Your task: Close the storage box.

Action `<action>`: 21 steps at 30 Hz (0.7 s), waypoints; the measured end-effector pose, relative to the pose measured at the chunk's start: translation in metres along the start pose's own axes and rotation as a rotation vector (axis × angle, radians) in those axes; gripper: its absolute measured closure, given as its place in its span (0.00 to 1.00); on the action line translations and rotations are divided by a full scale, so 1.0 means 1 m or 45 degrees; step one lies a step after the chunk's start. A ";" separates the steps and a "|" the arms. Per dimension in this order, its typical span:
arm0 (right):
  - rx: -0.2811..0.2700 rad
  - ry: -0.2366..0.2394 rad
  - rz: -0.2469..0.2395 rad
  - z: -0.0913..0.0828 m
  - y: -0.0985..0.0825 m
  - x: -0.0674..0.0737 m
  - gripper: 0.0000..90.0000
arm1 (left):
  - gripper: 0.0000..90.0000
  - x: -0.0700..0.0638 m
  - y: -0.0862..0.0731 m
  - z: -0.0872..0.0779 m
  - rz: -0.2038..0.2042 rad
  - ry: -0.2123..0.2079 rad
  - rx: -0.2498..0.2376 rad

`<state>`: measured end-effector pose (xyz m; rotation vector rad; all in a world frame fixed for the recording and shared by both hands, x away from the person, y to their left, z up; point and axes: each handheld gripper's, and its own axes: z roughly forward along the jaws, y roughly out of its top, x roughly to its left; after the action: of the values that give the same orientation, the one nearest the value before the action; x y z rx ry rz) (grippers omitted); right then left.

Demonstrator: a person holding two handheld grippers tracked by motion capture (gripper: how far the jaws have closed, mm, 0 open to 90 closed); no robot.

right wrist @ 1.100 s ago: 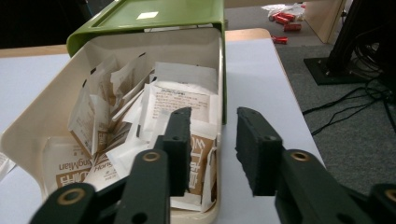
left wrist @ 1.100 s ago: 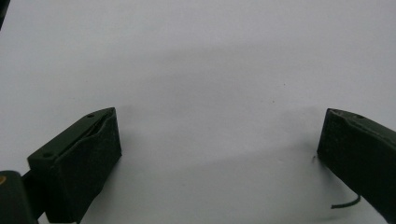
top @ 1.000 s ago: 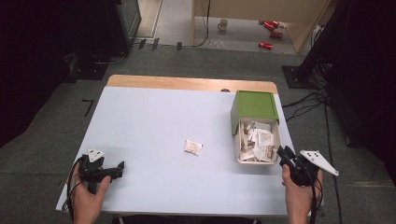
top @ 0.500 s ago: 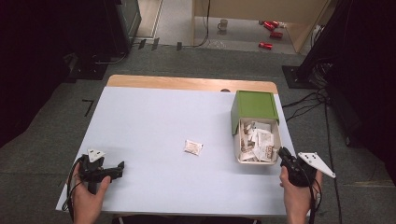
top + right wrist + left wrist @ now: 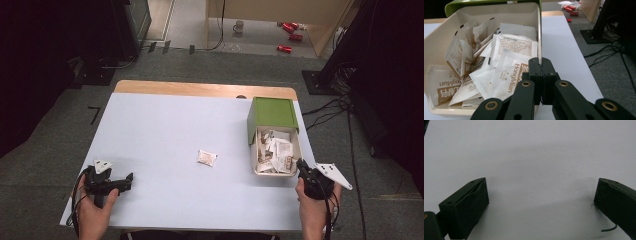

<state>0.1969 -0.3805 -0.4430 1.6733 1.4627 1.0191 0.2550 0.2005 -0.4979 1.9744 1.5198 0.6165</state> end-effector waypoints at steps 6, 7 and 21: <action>0.041 -0.011 0.019 0.001 0.008 0.002 1.00 | 0.00 0.000 0.000 0.000 0.000 0.000 0.000; 0.047 -0.014 0.023 0.001 0.009 0.003 1.00 | 0.00 0.000 0.000 0.000 0.000 0.000 0.000; 0.071 -0.019 0.038 0.010 0.025 0.006 1.00 | 0.00 0.000 0.000 0.000 0.000 0.000 0.000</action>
<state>0.2174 -0.3779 -0.4246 1.7430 1.4729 0.9877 0.2551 0.2005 -0.4979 1.9745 1.5194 0.6167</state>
